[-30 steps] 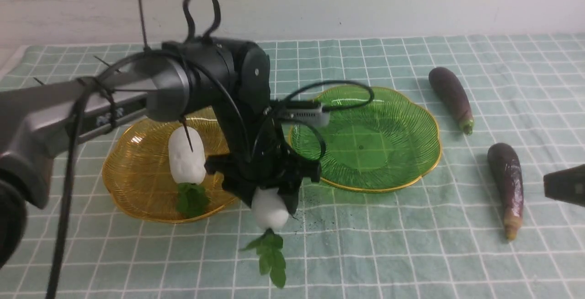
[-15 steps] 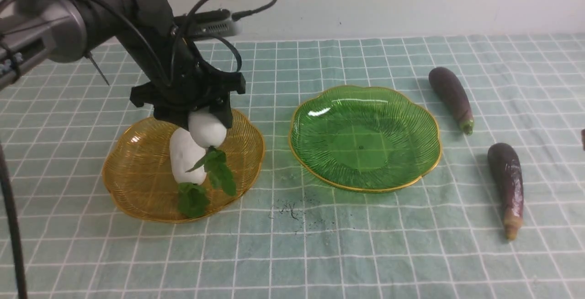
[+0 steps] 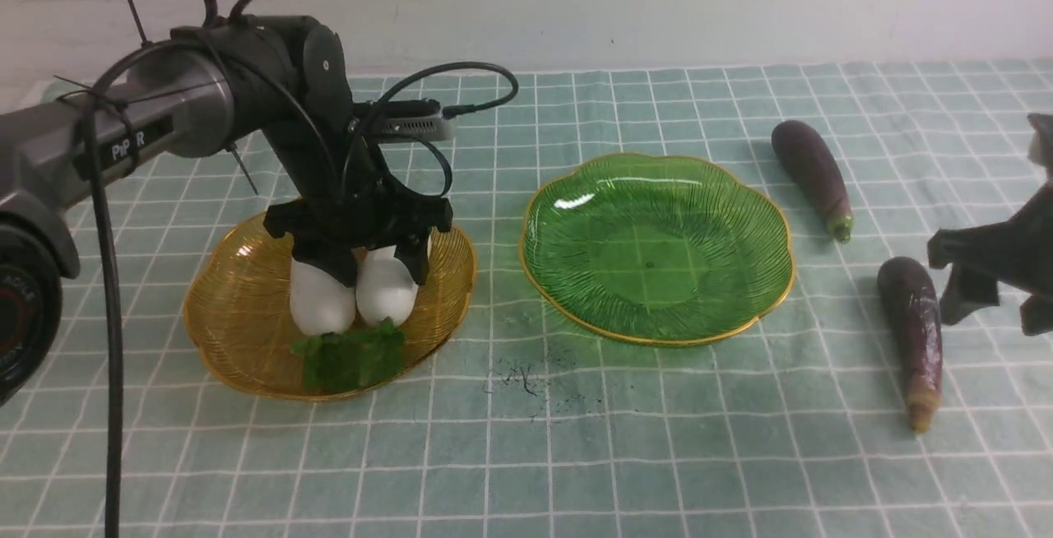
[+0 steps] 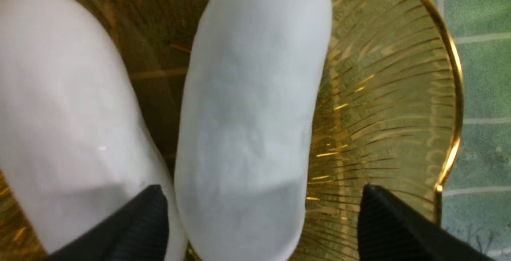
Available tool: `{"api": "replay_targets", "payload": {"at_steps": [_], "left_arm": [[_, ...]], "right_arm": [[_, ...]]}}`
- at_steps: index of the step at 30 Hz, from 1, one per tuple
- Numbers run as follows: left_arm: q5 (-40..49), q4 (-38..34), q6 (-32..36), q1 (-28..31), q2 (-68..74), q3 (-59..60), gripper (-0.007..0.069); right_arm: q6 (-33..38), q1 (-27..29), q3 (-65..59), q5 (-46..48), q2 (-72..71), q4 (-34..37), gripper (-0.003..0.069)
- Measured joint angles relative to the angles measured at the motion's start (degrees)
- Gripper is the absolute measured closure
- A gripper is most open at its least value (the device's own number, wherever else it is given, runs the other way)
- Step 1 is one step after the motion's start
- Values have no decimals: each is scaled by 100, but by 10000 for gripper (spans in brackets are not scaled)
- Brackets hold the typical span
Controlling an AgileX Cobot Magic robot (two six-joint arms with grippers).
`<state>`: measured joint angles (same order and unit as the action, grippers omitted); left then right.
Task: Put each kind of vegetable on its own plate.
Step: Use the left arm to grab a radish and put it into the left plate, then use the right arm to grab an eggplant and put it into the right plate
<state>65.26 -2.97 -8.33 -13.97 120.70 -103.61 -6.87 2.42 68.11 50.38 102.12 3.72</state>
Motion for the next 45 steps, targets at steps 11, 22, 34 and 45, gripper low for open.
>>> {"api": "replay_targets", "payload": {"at_steps": [11,22,34,45], "left_arm": [[528,-258,714,-21,-552,-844,518],[547,-499,769,-32,-2509,398,632],[337,-399,767,-32,-4068,2794,632],[383,-246,761,-32,-4195,3005,632]], "right_arm": [[356,0,283,-186,994,371,382],[354,-297,1139,15,375,1216,374],[1354,-1810,3415,385,2053,2388,363],[975,-1758,5607,2029,2819,290,90]]}}
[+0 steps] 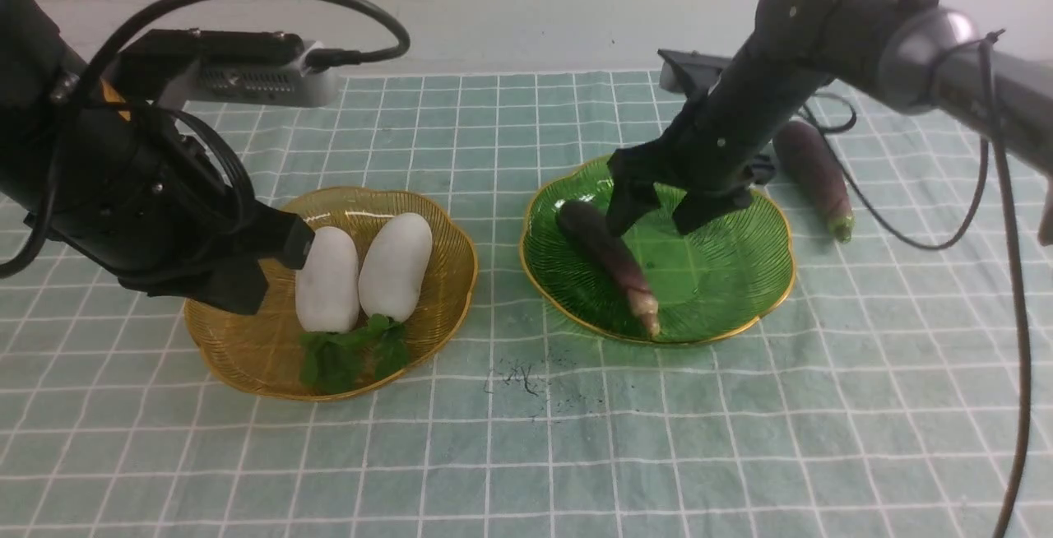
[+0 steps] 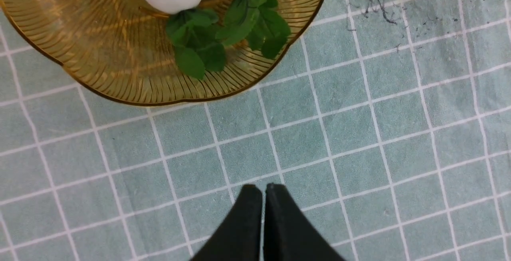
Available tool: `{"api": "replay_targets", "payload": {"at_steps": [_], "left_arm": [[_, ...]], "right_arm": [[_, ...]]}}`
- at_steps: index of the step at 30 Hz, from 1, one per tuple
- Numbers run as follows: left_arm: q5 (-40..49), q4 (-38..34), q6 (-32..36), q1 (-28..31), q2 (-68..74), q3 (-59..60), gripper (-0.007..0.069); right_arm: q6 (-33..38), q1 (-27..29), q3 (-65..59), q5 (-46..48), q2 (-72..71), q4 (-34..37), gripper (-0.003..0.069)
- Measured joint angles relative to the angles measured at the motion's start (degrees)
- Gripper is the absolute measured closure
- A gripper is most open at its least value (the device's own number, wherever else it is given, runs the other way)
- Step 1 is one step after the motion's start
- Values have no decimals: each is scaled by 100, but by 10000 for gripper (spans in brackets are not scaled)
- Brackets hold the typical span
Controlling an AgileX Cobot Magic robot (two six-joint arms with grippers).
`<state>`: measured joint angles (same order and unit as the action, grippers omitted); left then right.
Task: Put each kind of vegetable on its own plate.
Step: Use the right arm to grab an eggplant and put it into the right plate
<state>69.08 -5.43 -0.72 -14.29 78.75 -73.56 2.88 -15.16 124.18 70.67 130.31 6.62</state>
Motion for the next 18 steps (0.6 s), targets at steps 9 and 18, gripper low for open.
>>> {"api": "replay_targets", "payload": {"at_steps": [9,18], "left_arm": [[150,0,-11,0,0,23,632],[150,0,-17,0,-19,23,632]], "right_arm": [[-800,1158,198,-839,242,-325,188],[-805,1501,199,-1327,1204,243,192]]}}
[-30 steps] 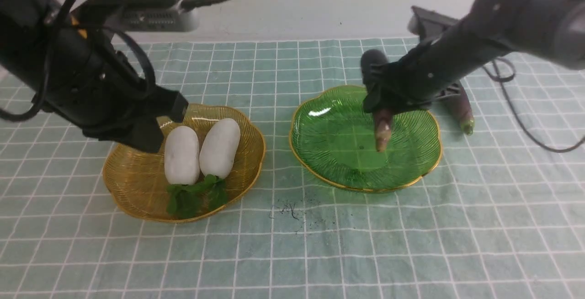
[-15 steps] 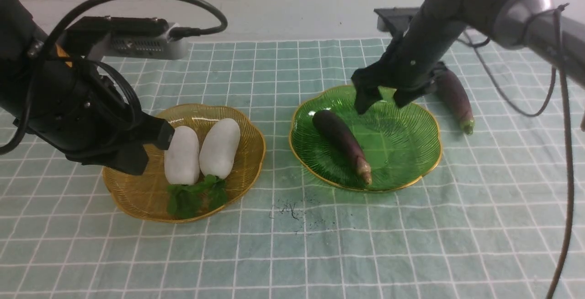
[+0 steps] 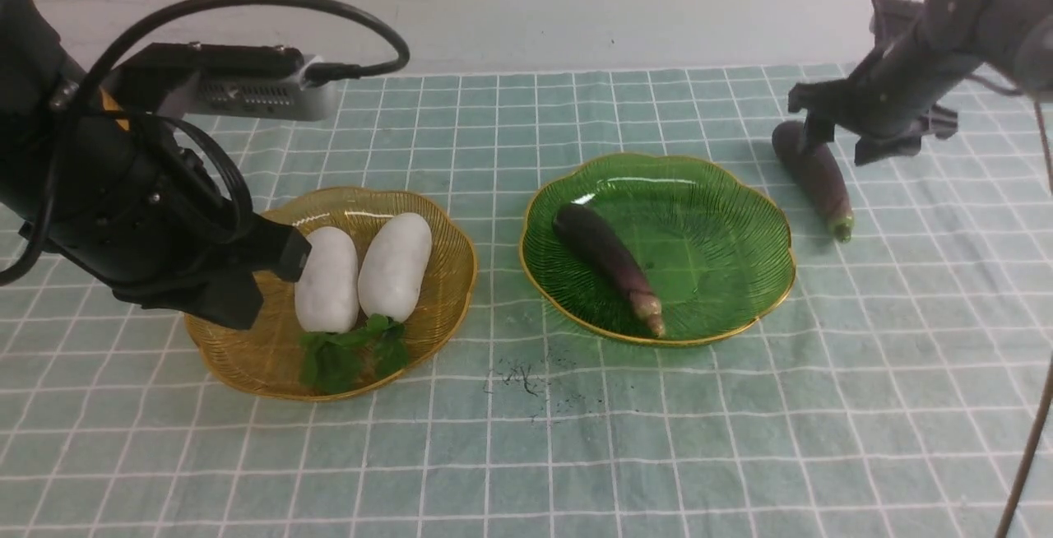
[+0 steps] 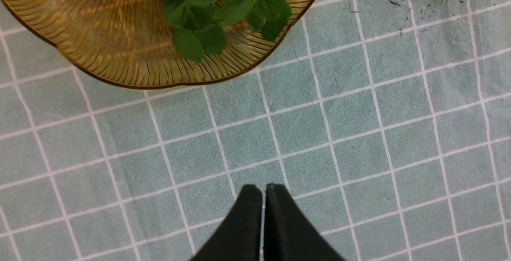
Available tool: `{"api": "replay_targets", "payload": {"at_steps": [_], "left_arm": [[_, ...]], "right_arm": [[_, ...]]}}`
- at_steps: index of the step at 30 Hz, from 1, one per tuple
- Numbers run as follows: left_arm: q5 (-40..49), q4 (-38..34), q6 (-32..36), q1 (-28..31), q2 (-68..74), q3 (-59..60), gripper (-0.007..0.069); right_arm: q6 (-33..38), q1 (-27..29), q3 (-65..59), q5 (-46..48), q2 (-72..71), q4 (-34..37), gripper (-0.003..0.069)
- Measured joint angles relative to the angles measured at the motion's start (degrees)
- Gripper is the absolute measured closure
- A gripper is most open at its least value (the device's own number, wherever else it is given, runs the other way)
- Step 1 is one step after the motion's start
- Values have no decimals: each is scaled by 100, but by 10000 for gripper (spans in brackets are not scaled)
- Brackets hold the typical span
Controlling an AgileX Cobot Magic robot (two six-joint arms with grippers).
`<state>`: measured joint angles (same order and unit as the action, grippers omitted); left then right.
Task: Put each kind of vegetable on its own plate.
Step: Use the right arm to grab an eggplant and put it into the right plate
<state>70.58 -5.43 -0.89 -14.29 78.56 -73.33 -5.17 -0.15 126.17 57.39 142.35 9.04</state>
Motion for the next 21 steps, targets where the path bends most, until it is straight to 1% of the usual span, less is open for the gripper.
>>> {"api": "replay_targets", "payload": {"at_steps": [2,3,5,6,10,12,16,19,21], "left_arm": [[0,0,0,0,-21,2,632],[0,0,-5,0,-50,2,632],[0,0,-5,0,-84,2,632],[0,0,-5,0,-106,2,632],[17,0,-5,0,-201,2,632],[17,0,-5,0,-263,2,632],[17,0,-10,0,-378,2,632],[17,0,-10,0,-491,2,632],[22,0,-10,0,-552,2,632]], "right_arm": [[46,0,0,-1,78,8,212],[51,6,12,-8,83,31,242],[61,6,11,69,83,38,336],[61,12,18,88,83,38,357],[64,23,185,650,-2,24,354],[64,25,401,1175,-225,74,354],[187,-37,586,1304,-769,520,354],[404,-286,542,1306,-1222,864,354],[517,-496,454,1318,-1369,933,354]]}}
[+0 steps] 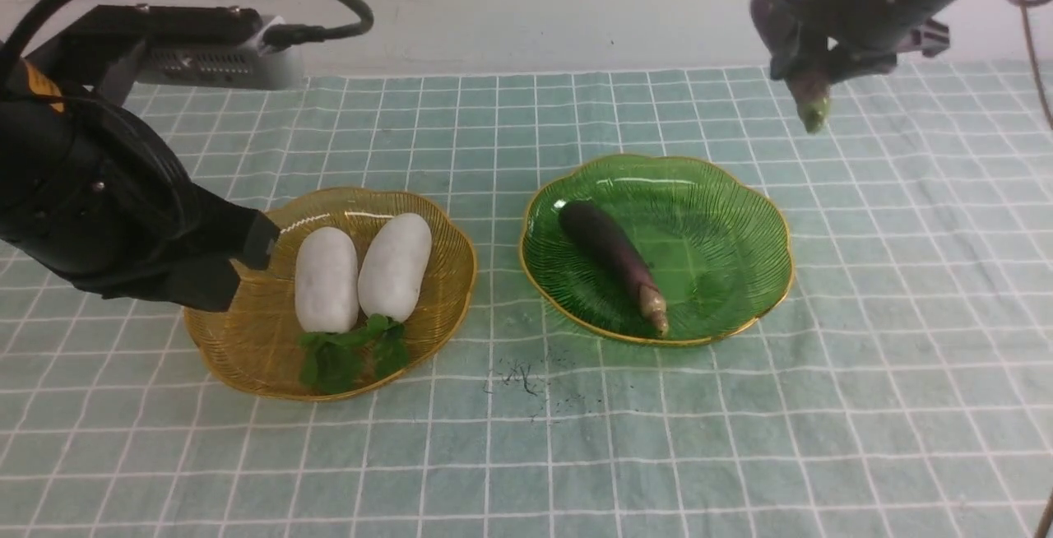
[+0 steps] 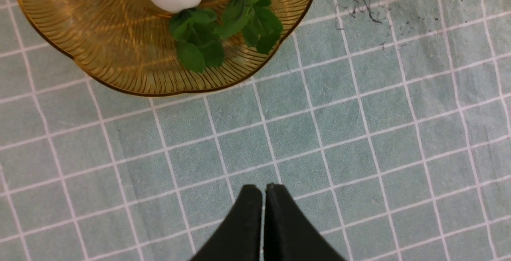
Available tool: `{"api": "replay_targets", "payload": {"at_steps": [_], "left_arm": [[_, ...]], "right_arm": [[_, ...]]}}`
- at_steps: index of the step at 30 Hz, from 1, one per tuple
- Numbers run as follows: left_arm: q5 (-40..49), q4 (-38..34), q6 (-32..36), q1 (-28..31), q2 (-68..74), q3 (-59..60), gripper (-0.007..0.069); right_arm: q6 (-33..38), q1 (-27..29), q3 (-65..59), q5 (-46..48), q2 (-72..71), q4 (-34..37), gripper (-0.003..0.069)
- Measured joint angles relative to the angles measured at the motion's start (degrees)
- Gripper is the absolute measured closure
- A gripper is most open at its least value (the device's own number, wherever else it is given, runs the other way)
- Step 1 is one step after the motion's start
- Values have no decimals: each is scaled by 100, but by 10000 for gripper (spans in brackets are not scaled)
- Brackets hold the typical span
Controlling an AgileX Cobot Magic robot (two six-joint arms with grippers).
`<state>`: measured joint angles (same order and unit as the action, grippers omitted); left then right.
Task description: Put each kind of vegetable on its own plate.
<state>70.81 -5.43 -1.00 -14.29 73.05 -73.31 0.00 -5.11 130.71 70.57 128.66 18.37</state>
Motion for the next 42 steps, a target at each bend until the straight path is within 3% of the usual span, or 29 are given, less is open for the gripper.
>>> {"api": "replay_targets", "payload": {"at_steps": [5,10,17,22,25,28,34,36,42], "left_arm": [[12,-13,0,0,-274,5,632],[59,-132,0,0,-681,11,632],[107,-275,0,0,-1756,331,632],[122,-277,0,0,-2324,645,632],[108,-277,0,0,-2587,844,632],[-41,-277,0,0,-2820,1081,632],[-670,-277,0,0,-3096,1622,632],[-930,-277,6,0,-3117,1864,632],[-1521,-277,18,0,-3117,2317,632]], "right_arm": [[119,-808,-631,83,22,-380,354],[112,-915,-919,117,131,-632,351],[-139,-903,-954,104,169,-744,125],[-155,-903,-972,104,-363,-775,108],[-214,-910,-1032,110,-1071,-787,153],[-241,-929,-1197,110,-1920,-787,258],[-241,-960,-2153,115,-3963,-943,568],[-247,-960,-2989,-82,-4909,-1187,645],[-254,-960,-5505,-2257,-7041,-1484,671]]}}
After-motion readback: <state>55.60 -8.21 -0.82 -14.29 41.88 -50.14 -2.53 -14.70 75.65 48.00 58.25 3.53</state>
